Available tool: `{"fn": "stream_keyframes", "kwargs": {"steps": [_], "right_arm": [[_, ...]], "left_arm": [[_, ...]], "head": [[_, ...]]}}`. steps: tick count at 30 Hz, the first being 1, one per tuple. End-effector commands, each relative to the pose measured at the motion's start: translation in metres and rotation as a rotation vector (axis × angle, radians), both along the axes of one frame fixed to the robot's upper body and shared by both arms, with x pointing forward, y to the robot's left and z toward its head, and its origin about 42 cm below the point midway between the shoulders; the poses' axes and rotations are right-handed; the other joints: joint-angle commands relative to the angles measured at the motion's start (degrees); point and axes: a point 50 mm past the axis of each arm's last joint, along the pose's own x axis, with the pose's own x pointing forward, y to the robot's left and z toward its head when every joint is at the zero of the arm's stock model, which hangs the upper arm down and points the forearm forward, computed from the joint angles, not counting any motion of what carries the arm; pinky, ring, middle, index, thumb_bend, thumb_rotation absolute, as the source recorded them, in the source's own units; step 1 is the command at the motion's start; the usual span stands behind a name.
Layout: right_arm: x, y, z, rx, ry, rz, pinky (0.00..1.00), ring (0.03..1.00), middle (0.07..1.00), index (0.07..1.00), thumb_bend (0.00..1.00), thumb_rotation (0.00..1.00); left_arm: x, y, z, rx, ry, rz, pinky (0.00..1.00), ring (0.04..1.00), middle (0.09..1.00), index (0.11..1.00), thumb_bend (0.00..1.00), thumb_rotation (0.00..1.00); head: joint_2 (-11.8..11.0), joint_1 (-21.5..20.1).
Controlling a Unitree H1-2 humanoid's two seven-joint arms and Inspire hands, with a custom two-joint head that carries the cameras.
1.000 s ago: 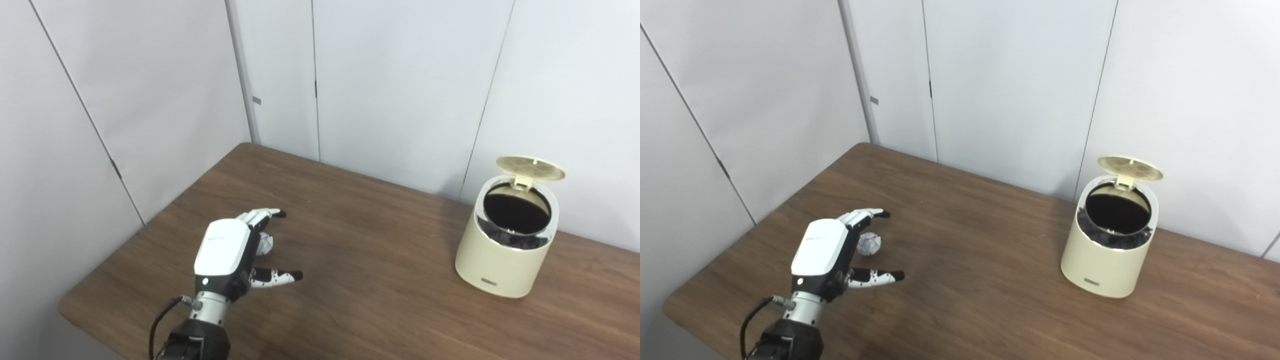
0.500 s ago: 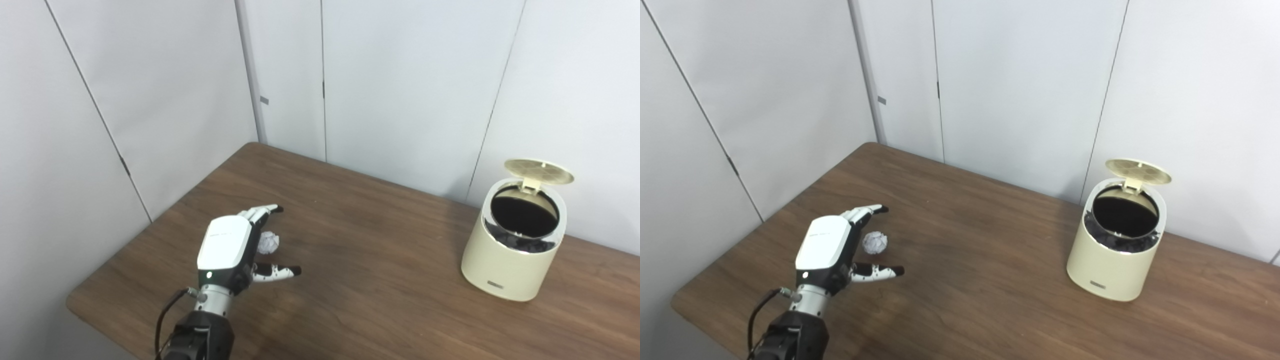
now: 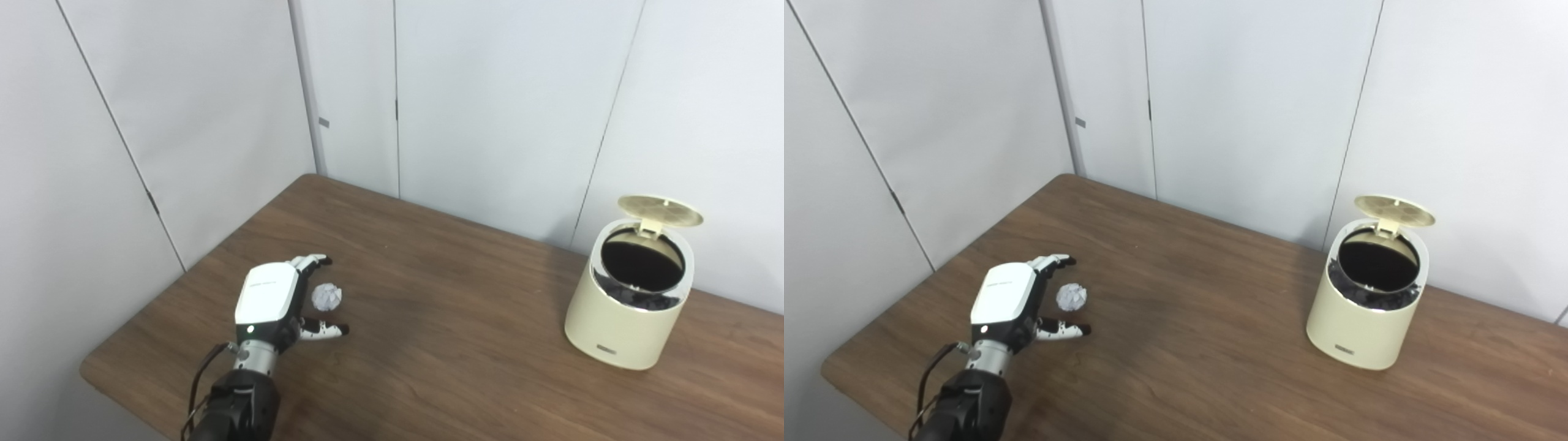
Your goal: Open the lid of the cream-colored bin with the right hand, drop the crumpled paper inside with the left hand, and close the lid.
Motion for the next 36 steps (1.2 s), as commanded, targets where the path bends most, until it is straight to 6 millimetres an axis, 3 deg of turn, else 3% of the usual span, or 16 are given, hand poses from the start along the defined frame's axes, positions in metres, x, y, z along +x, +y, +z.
{"fn": "stream_keyframes", "kwargs": {"steps": [1,20,30,36], "right_arm": [[-0.001,-0.004,-0.001,-0.017,-0.019,0.002,0.53,0.678,0.703,0.672,0.52,0.84],[-0.003,0.003,-0.004,0.012,-0.024,0.013,0.53,0.655,0.680,0.656,0.50,0.83],[-0.005,0.001,-0.001,0.024,-0.032,0.025,0.52,0.644,0.670,0.649,0.47,0.81],[-0.006,0.000,0.001,0.018,-0.035,0.027,0.50,0.629,0.662,0.639,0.45,0.81]], "left_arm": [[0.013,0.005,0.017,0.043,-0.065,-0.002,0.58,0.702,0.758,0.749,1.00,0.23],[0.031,0.007,0.028,0.105,-0.006,-0.013,0.55,0.683,0.737,0.709,1.00,0.28],[0.019,0.007,0.004,0.190,-0.053,-0.086,0.49,0.591,0.659,0.669,1.00,0.25],[0.017,0.004,-0.005,0.189,-0.035,-0.111,0.50,0.608,0.657,0.669,1.00,0.26]], "head": [[0.04,-0.08],[-0.52,-1.17],[-0.17,-1.71],[0.29,-1.81]]}}
